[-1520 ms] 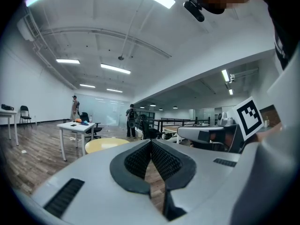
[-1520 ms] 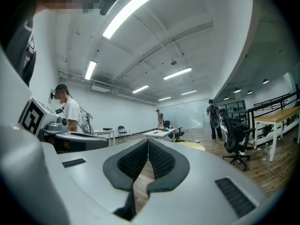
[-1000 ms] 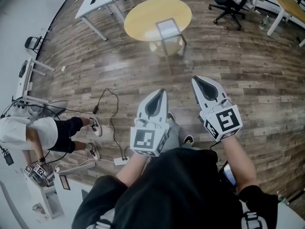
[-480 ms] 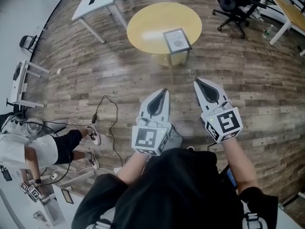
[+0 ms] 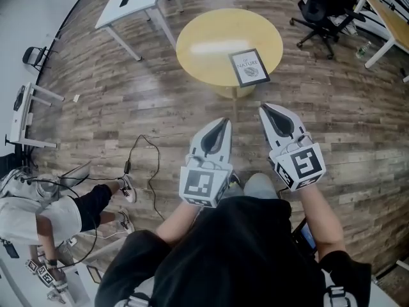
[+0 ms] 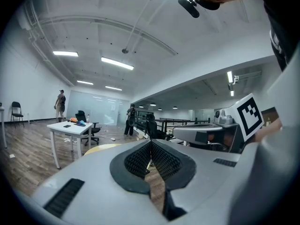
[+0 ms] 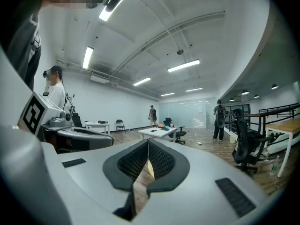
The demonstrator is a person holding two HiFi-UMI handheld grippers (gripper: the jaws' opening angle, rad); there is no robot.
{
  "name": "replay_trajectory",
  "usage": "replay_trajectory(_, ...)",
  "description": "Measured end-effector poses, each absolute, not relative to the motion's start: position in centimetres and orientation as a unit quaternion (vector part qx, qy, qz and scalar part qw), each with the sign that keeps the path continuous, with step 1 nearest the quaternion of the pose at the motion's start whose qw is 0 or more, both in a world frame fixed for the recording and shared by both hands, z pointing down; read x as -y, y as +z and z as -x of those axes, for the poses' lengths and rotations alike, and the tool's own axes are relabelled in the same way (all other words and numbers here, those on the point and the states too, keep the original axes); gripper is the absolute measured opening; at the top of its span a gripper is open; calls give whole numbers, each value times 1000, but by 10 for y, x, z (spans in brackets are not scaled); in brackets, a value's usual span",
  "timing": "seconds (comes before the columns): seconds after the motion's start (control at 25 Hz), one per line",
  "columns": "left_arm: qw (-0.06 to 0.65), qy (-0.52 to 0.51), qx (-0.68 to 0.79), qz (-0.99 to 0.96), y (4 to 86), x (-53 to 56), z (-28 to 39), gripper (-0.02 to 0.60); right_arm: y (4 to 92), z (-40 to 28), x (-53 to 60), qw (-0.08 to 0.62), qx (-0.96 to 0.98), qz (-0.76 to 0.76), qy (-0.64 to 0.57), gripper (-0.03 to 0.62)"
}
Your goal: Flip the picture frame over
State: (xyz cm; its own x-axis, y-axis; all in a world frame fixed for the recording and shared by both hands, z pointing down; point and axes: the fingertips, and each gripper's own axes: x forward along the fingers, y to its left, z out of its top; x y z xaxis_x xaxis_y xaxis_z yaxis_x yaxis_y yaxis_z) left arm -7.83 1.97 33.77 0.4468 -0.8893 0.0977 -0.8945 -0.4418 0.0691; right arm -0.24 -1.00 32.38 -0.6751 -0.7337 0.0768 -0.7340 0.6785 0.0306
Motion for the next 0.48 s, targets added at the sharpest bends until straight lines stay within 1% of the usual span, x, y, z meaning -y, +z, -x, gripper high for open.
replay_trajectory(0.48,68,33,514,-854,349,66,59,23,342,-22,95,59,908,-415,10,18)
